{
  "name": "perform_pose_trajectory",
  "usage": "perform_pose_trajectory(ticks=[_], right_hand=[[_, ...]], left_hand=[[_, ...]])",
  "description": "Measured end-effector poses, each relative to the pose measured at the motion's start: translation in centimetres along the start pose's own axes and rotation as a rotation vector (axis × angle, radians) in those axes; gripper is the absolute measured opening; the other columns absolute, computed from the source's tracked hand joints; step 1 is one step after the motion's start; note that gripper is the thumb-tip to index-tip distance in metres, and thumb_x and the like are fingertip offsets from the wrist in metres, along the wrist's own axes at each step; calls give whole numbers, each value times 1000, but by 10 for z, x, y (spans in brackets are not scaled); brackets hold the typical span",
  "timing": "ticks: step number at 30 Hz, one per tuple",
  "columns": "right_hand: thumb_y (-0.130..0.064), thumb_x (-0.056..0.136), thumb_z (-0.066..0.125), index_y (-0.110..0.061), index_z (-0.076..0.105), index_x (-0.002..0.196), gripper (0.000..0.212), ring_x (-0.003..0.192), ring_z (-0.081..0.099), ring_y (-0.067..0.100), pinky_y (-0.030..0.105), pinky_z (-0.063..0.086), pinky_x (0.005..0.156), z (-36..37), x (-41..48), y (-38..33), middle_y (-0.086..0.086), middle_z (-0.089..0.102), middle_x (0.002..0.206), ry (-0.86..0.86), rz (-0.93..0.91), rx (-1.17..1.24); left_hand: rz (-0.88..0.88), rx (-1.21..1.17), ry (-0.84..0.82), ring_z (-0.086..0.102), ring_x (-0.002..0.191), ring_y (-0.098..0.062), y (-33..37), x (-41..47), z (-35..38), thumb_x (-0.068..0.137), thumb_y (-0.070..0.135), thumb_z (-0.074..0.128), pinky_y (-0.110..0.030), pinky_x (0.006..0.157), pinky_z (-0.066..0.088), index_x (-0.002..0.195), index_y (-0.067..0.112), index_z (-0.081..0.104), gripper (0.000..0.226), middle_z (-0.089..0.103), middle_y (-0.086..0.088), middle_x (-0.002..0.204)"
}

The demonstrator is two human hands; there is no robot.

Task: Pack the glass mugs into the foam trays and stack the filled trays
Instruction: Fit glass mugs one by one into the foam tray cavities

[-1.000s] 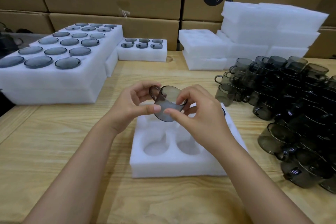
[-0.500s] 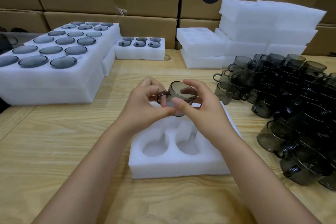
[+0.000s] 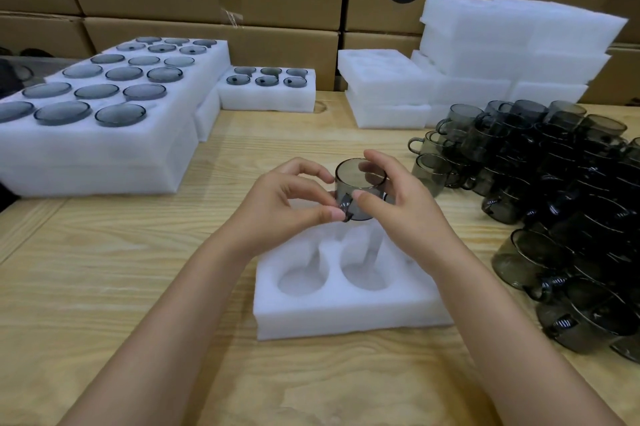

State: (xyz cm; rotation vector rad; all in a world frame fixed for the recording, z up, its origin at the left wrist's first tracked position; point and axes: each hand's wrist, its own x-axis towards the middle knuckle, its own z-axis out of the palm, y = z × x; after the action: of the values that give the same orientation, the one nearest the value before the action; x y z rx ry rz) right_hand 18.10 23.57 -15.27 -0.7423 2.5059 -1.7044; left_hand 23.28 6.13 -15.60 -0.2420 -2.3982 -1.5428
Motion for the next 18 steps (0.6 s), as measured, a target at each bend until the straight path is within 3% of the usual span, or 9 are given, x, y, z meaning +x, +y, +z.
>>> perform_pose_trajectory(ticks=[2, 5, 7, 10, 13, 15, 18], right_hand=[[-29, 84, 67, -27, 42, 137, 59, 121, 47, 2, 25, 38, 100, 1, -1, 1, -13, 54, 124, -24, -11, -14], [-31, 83, 67, -27, 43, 135, 57, 121, 46, -2, 22, 37, 101, 4, -1, 3, -13, 55, 124, -53, -22, -4], [-32, 85, 65, -27, 42, 136, 56, 122, 45, -2, 20, 37, 101, 4, -1, 4, -12, 54, 125, -64, -18, -12], [-39, 88, 59, -29, 38, 138, 55, 121, 44, -2, 9, 34, 91, 4, -1, 5, -14, 51, 126, -83, -17, -105], [-43, 90, 52, -26, 32, 141, 57, 124, 40, 4, 18, 32, 92, 7, -1, 3, -11, 45, 132, -106, -20, -237], [-41, 93, 48, -22, 29, 142, 57, 126, 37, 9, 25, 30, 101, 10, -3, 1, -8, 41, 133, -103, -41, -327], [-41, 94, 43, -18, 26, 142, 56, 128, 33, 12, 36, 7, 117, 12, -6, -1, -3, 41, 132, -99, -72, -461]], left_hand=[[-9, 44, -2, 63, 92, 4, 0, 0, 1, 54, 34, 81, -3, 83, 40, 74, 20, 75, 25, 60, 14, 114], [-18, 53, -21, 57, 104, 13, -4, 0, 0, 55, 27, 88, 0, 87, 34, 66, 24, 70, 21, 62, 17, 117], [-16, 18, -18, 53, 116, 10, -5, -1, 0, 53, 36, 87, -8, 96, 35, 63, 26, 67, 24, 66, 18, 112], [19, 19, -19, 56, 116, 2, -6, -1, 0, 55, 34, 90, -18, 99, 39, 73, 22, 65, 33, 69, 13, 110], [17, 9, -63, 55, 117, 4, -8, -1, -1, 61, 28, 88, -15, 98, 38, 81, 22, 62, 34, 70, 10, 110], [-10, 25, -65, 56, 115, 3, -10, 0, -1, 60, 29, 88, -19, 97, 40, 85, 23, 58, 40, 69, 10, 111], [-35, 45, -49, 57, 113, 1, -11, 0, -2, 57, 34, 83, -20, 93, 43, 93, 24, 49, 50, 67, 9, 113]])
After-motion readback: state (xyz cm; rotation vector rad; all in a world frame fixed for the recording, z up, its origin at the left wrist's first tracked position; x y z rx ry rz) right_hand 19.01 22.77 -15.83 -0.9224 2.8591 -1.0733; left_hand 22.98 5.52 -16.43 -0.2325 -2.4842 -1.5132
